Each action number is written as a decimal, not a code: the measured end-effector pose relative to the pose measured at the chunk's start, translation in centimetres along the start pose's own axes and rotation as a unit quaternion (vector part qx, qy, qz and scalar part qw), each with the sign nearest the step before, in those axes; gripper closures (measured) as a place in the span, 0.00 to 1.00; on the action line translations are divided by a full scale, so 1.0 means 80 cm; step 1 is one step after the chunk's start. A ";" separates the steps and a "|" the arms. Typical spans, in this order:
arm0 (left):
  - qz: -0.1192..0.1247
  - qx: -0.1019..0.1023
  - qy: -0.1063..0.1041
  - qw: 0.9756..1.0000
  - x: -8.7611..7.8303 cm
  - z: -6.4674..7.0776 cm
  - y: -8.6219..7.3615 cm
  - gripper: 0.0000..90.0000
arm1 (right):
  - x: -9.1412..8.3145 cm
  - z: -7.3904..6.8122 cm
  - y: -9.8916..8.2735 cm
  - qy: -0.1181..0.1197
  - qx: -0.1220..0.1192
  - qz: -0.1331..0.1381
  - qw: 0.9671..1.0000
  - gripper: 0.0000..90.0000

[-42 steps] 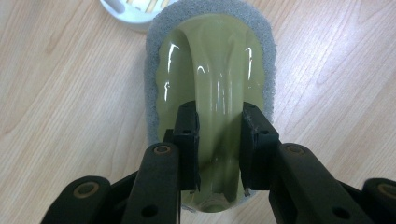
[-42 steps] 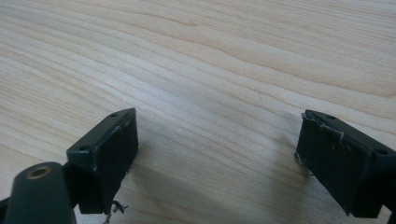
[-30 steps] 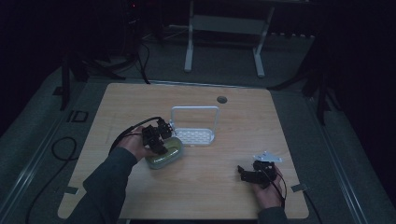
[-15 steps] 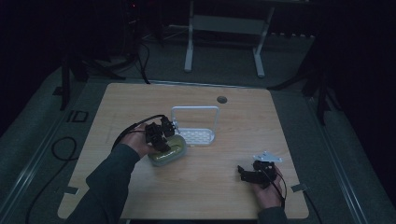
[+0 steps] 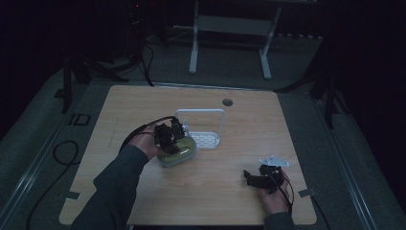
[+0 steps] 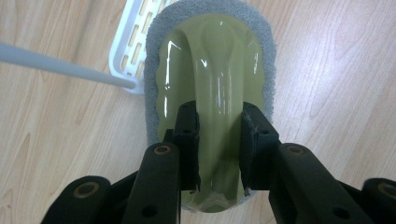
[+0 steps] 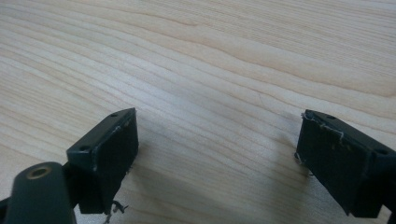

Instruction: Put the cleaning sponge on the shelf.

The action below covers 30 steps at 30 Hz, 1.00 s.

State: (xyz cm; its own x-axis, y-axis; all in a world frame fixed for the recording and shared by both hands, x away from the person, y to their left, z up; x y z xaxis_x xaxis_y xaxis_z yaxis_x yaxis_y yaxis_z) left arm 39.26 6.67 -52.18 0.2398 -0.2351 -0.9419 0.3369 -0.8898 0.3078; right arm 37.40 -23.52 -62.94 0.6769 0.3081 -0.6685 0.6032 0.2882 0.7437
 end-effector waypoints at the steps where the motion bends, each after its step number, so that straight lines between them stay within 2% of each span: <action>1: 0.001 0.003 0.002 1.000 0.000 0.000 0.002 0.80 | 0.000 0.000 0.000 0.000 0.000 0.000 1.000 0.14; 12: 0.016 0.019 0.004 1.000 0.002 -0.001 0.015 0.80 | 0.000 0.000 0.000 0.000 -0.001 0.001 1.000 0.14; 30: 0.026 0.043 0.004 0.999 0.006 -0.002 0.036 0.80 | 0.000 0.000 0.000 0.000 -0.002 0.001 1.000 0.14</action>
State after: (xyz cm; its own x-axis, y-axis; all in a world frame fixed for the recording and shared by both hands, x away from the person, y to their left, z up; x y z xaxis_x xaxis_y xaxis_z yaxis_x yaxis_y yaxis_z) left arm 40.51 4.07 -51.70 0.2632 -0.2795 -0.9234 0.2439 -0.9068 0.3440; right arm 37.43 -23.54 -62.94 0.6778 0.3085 -0.6674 0.6009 0.2906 0.7446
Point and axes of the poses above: each handheld gripper's, and its own axes: x roughly forward along the jaws, y roughly out of its top, z roughly to its right, the point moved 10 cm from there along x, roughly forward along the jaws, and after that the axes turned 2 degrees about z, right-handed, at the moved point
